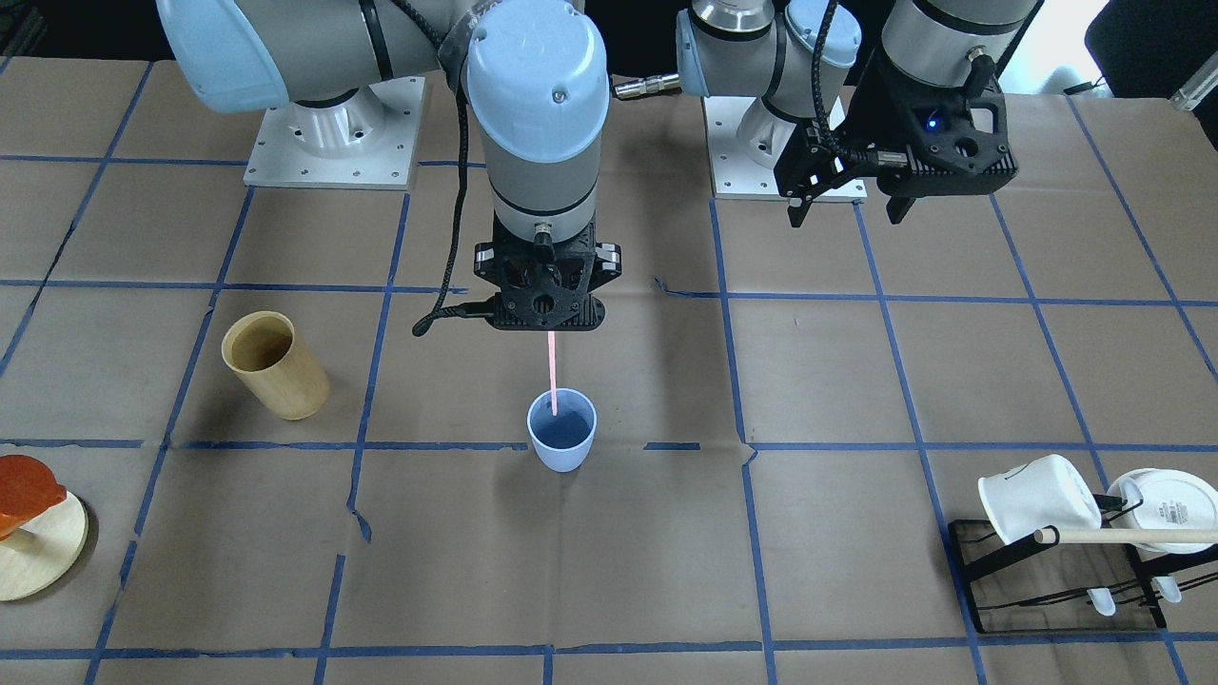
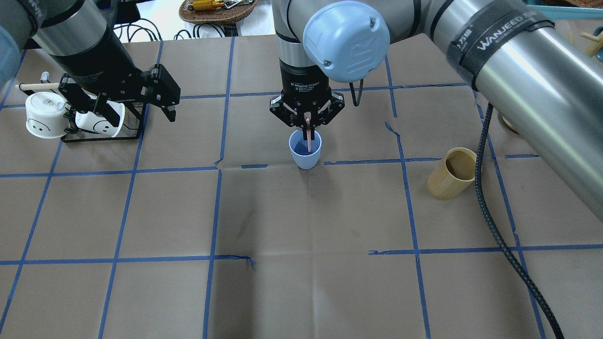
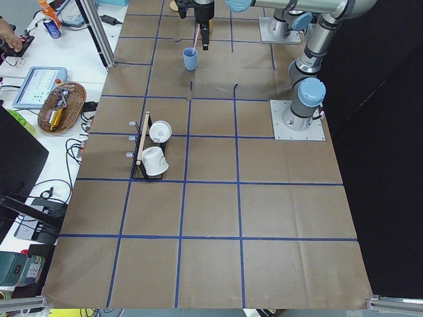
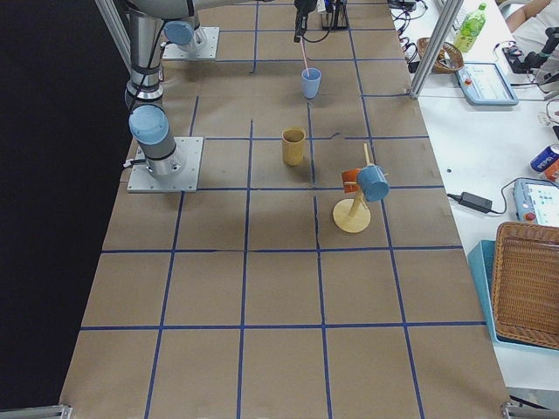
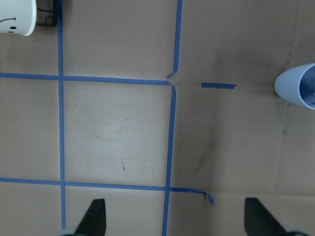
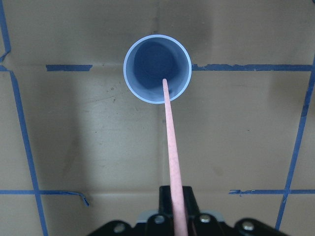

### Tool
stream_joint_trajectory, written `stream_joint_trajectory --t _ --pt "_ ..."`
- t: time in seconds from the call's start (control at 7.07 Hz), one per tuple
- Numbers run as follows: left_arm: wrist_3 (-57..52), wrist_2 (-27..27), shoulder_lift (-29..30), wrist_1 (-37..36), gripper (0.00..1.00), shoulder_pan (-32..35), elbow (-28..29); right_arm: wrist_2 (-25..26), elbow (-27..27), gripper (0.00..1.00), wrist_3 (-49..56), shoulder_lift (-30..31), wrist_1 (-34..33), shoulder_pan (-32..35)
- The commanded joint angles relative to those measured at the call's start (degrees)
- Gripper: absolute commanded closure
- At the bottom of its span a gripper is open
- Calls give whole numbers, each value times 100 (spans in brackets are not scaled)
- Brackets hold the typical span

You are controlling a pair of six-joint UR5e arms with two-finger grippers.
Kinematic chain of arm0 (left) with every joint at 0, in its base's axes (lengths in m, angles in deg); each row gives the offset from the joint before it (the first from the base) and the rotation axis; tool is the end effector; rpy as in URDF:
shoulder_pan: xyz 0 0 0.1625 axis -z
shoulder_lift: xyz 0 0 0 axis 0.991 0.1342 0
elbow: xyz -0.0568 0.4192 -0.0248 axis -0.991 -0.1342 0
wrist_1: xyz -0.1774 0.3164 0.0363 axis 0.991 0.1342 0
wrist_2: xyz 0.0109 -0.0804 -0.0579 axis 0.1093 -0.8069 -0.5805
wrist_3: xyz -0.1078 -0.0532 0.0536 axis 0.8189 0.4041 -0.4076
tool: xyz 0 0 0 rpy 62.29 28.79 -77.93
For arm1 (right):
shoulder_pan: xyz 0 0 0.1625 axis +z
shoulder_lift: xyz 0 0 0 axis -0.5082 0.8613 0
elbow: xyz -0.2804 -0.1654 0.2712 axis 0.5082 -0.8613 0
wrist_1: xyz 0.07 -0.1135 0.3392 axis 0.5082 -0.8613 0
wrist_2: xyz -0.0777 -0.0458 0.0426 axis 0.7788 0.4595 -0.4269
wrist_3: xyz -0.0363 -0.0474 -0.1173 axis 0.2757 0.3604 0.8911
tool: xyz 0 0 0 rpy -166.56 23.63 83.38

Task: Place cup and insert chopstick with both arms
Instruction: 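Lower the chopstick into the blue cup with the right gripper, then open the right gripper and lift it off the chopstick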

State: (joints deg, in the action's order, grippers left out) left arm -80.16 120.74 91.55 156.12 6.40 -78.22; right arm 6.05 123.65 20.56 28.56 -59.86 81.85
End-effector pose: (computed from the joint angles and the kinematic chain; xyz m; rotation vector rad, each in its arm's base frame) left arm -0.1220 -0.4245 0.4762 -0.0956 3.1275 0.0374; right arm 0.3482 -0.4729 0.3823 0.0119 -3.1236 -0.2906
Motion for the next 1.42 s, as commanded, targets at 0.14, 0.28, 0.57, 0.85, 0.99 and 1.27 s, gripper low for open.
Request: stream_joint_trajectory --t 0.14,0.28,0.57,0.85,0.99,1.27 --pt "0 0 -4 -1 0 0 0 -2 143 68 -17 -94 -118 11" --pt "0 0 -4 8 0 0 0 68 301 15 -43 -77 -484 11" --pt "0 0 -4 -1 0 0 0 86 347 1 -17 -68 -646 2" --pt "0 0 -4 -1 0 0 0 165 224 1 263 176 -646 -252" --pt "0 0 -4 -1 0 0 0 243 198 1 708 422 -628 -679" --pt "-8 0 -4 -1 0 0 0 479 512 2 1659 1054 -663 -1271"
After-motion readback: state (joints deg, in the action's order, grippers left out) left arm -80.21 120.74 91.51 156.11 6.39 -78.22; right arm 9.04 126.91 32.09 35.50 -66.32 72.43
